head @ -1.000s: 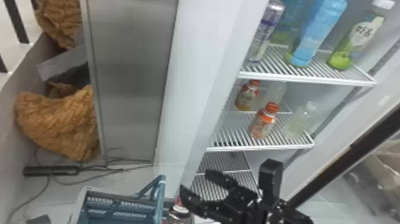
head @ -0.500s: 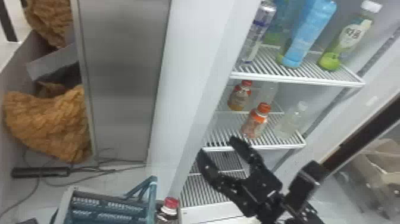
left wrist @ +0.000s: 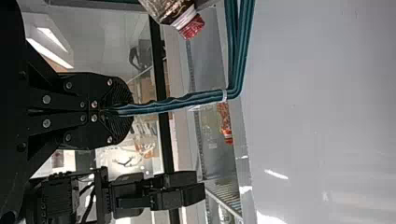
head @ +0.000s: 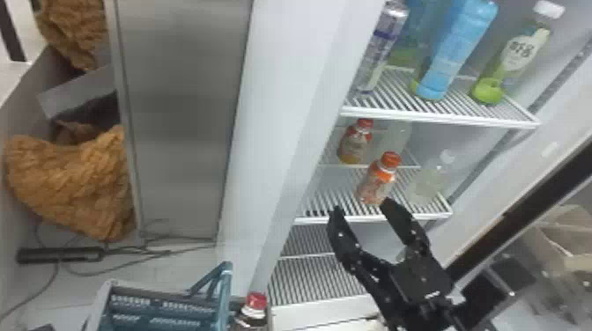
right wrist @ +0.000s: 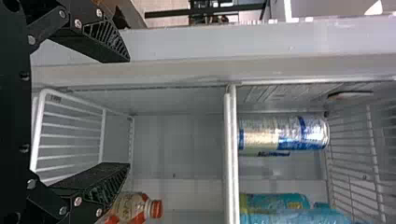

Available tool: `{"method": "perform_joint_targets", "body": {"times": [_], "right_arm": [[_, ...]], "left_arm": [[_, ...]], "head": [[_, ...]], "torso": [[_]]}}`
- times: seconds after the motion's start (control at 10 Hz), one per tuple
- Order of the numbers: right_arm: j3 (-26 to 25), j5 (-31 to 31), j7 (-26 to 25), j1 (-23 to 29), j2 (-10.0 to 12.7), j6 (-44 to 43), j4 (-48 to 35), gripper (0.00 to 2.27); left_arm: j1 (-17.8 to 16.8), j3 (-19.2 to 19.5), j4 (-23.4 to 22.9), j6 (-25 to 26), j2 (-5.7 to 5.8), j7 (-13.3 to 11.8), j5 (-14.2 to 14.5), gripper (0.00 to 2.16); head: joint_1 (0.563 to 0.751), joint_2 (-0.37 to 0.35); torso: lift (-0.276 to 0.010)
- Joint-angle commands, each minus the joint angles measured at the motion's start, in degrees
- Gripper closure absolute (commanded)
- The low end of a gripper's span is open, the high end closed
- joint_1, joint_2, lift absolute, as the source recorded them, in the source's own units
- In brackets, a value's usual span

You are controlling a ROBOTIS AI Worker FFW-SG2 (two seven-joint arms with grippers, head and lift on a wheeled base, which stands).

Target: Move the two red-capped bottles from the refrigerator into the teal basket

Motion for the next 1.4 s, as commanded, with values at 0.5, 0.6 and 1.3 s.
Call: {"method": "perform_joint_targets", "body": {"times": [0.5,0.6,1.3], "right_arm": [[-1.0,-0.8,0.5,-0.9,0.8,-2.8,5.9,0.24],[-1.0,-0.9,1.0,-1.2,0.8,-2.7,6.3,0.24],[-1.0,-0.2,1.0,-1.0,0.8,-2.7,5.7,0.25]], "left_arm": [[0.4,0.1,0.0,-0.1,-0.09,0.0,-0.1,1.16],[0.4,0.1,0.0,-0.1,-0.09,0.0,-0.1,1.16],[0.3,-0.1,0.0,-0.1,-0.09,0.0,0.1,1.16]], "head": [[0.695,-0.350],[0.695,-0.350],[0.695,-0.350]], "torso": [[-0.224],[-0.224],[-0.224]]}}
